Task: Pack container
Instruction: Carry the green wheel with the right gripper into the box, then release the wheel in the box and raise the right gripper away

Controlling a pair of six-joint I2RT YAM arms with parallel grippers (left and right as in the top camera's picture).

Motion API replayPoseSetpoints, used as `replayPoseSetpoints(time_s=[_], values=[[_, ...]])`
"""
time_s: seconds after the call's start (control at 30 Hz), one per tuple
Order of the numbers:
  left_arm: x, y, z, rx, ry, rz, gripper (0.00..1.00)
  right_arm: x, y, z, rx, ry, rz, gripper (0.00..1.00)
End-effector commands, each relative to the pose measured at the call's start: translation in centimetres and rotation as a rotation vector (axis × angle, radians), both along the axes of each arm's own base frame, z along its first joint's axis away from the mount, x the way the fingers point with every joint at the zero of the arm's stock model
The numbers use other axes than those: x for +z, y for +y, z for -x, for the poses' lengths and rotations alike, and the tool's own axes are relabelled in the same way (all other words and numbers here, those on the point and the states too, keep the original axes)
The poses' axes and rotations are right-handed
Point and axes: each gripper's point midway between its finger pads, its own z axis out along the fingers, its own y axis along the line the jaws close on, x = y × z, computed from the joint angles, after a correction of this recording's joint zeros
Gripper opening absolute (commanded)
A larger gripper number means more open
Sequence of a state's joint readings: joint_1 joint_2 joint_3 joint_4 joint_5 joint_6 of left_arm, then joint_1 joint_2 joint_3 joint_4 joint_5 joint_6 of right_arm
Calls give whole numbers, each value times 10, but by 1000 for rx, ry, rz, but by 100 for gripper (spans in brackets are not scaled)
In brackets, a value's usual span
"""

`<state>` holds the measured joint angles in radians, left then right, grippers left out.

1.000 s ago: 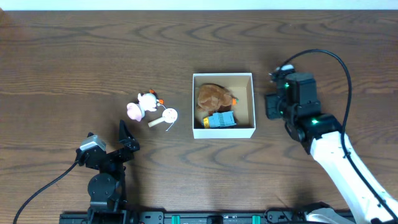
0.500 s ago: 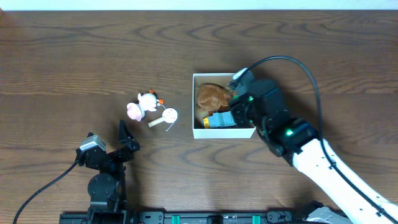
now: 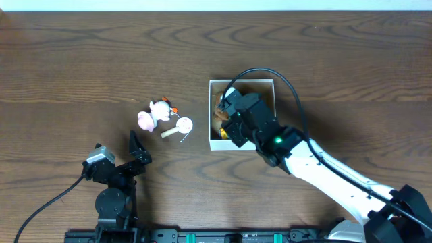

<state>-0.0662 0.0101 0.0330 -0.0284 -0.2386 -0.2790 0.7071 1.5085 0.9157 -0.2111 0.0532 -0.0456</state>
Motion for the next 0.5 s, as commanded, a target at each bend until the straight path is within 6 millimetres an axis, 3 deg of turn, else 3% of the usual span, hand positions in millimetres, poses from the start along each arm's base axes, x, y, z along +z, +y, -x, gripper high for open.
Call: replayPoseSetpoints(time_s=[0.0, 0.2, 0.37, 0.47], values=[[-17, 2, 0, 7, 46, -23, 98, 3, 12, 1, 33, -19, 4, 55], [-17, 2, 0, 7, 46, -23, 98, 3, 16, 5, 46, -20, 3, 57], [-17, 2, 0, 7, 46, -23, 98, 4, 16, 4, 45, -23, 0, 84], [-17, 2, 0, 7, 46, -23, 98, 6, 16, 2, 38, -35, -1, 92]])
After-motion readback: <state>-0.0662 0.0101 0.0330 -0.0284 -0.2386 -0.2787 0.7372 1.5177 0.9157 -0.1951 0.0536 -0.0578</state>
